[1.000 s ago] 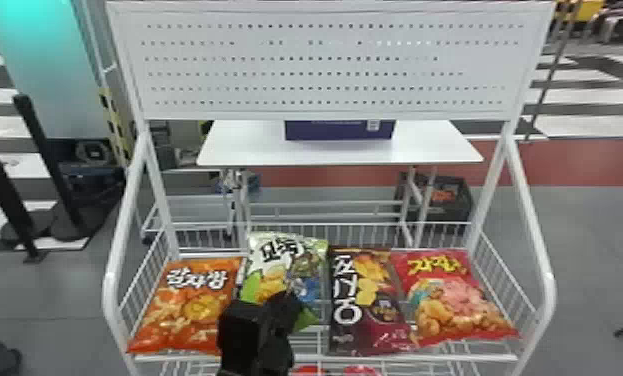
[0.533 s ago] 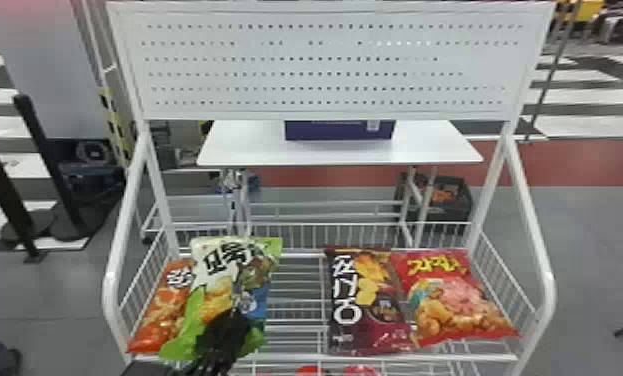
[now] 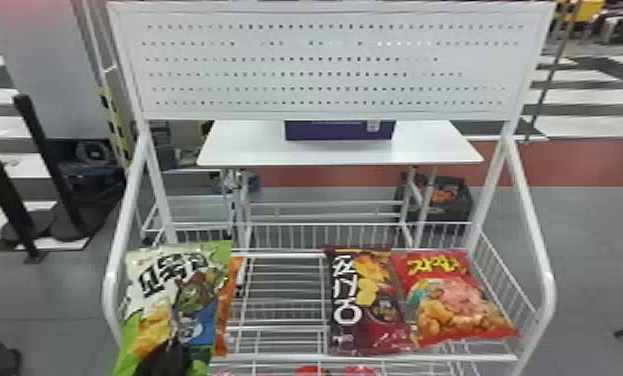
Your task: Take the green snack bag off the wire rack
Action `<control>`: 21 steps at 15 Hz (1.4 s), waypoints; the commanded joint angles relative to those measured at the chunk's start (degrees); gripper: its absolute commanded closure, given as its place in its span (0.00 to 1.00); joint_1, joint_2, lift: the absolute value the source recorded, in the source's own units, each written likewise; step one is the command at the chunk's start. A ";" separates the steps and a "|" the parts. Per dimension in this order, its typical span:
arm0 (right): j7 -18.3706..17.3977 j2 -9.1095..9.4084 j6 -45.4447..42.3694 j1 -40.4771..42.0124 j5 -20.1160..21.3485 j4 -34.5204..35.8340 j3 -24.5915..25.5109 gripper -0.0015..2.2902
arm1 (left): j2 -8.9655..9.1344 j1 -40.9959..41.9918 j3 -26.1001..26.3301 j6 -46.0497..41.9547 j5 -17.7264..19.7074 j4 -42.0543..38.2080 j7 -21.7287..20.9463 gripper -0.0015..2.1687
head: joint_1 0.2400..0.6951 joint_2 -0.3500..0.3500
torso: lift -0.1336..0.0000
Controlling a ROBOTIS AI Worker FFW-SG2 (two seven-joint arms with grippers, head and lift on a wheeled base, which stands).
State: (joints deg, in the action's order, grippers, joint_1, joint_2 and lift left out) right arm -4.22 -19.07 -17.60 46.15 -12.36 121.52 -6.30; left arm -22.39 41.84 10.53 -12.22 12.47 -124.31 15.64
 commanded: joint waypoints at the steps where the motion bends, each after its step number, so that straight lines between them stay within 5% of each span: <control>1: 0.00 0.00 -0.02 0.00 -0.04 0.04 -0.03 0.08 | 0.06 3.51 -1.74 -5.04 -0.08 0.64 -0.09 0.75 | 0.57 0.50 | 1.00; 7: 0.00 -0.17 -0.02 0.52 -0.04 0.56 0.15 0.08 | -0.03 9.22 -3.85 -14.53 -0.08 1.96 -0.44 0.75 | 0.57 0.50 | 1.00; 21: 0.00 -0.35 -0.37 1.31 -0.21 1.27 0.76 0.08 | 0.06 10.19 -4.20 -15.59 -0.17 2.05 -0.70 0.75 | 0.57 0.50 | 1.00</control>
State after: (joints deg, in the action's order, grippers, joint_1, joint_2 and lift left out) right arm -4.22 -19.46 -17.87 47.50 -12.55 122.82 -5.65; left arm -22.34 52.02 6.47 -27.68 12.30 -122.26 14.94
